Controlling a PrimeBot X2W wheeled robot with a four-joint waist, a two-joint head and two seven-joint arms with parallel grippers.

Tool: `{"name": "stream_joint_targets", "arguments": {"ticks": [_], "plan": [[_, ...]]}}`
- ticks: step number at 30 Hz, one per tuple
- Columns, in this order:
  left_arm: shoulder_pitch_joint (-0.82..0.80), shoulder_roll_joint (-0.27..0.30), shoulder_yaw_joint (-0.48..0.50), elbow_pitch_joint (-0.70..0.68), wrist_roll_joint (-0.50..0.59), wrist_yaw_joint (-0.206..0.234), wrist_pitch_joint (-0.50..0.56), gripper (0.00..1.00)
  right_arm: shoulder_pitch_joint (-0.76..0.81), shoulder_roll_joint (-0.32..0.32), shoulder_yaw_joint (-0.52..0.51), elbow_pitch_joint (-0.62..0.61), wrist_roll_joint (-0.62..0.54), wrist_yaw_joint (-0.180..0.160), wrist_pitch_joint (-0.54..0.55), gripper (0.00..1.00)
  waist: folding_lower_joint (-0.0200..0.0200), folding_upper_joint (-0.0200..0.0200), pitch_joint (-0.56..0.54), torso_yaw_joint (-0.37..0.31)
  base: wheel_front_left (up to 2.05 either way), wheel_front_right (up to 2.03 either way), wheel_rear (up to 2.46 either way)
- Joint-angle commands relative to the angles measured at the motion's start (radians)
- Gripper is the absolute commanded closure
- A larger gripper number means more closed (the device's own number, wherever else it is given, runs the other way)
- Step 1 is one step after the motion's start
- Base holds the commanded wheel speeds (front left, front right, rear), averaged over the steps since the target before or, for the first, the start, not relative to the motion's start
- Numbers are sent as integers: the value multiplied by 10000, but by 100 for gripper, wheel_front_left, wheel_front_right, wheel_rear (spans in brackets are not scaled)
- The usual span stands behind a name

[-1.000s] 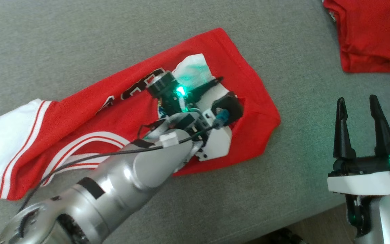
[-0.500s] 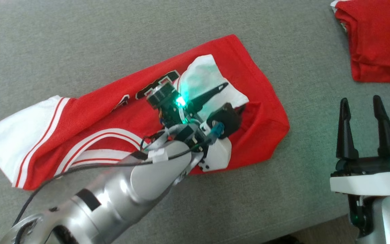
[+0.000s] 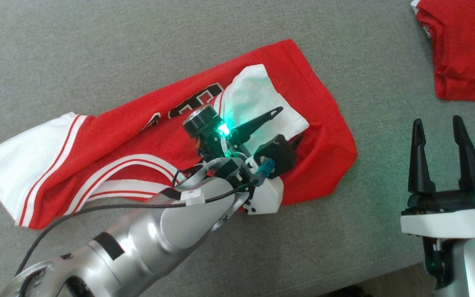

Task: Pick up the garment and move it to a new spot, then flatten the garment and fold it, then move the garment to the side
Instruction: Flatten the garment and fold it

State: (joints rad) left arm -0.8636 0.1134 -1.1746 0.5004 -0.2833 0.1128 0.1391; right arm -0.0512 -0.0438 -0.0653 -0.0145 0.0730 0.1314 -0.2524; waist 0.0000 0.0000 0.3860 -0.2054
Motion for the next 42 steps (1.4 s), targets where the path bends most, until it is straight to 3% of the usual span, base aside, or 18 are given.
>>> {"name": "stream_joint_targets", "arguments": {"ticks": [1,9,10,11,13,14,21,24,27,33,35,37,42], "plan": [[-420,-105,146,-231,11,-52,-70,0,-61,-64,223,-328,-37,-7,-93,0,0,0,26,-26,0,0,0],[-712,-305,-163,241,151,-117,35,0,-127,-64,284,-302,30,-7,-93,0,0,0,121,-213,0,0,0],[-738,-317,-171,280,157,-103,3,13,-131,-64,300,-302,45,-7,-93,0,0,0,130,-237,0,0,0],[-758,-326,-178,315,158,-92,-21,31,-134,-64,312,-301,60,-7,-93,0,0,0,139,-256,0,0,0],[-796,-341,-189,378,148,-82,-51,73,-132,-64,316,-298,95,-7,-93,0,0,0,154,-281,0,0,0],[-811,-344,-195,408,142,-79,-63,100,-129,-64,313,-298,105,-7,-93,0,0,0,158,-288,0,0,0],[-897,-338,28,92,40,163,-771,100,-41,-64,182,-287,58,-7,-94,0,0,0,-25,-66,0,0,0],[-848,97,502,-466,-109,529,-1291,100,97,-64,146,-258,2,-7,-94,0,0,0,-269,206,0,0,0],[-700,1133,1188,-1337,-272,1032,-1626,100,269,-64,119,-190,-107,-7,-94,0,0,0,-556,497,0,0,0],[-92,4220,2660,-3816,-367,2174,-1684,100,639,-64,130,239,-250,-7,-94,0,0,0,-1078,1069,0,0,0],[275,5019,3098,-4629,-593,2447,-1644,100,777,-64,173,496,-254,-7,-94,0,0,0,-1189,1299,0,0,0],[617,5670,3417,-5152,-787,2642,-1579,100,875,-64,313,796,-124,-7,-94,0,0,0,-1266,1467,0,0,0],[1257,6404,3980,-5720,-1345,2878,-1881,100,801,-64,671,1871,351,-7,-94,0,0,0,-1338,1724,0,0,0]]}}
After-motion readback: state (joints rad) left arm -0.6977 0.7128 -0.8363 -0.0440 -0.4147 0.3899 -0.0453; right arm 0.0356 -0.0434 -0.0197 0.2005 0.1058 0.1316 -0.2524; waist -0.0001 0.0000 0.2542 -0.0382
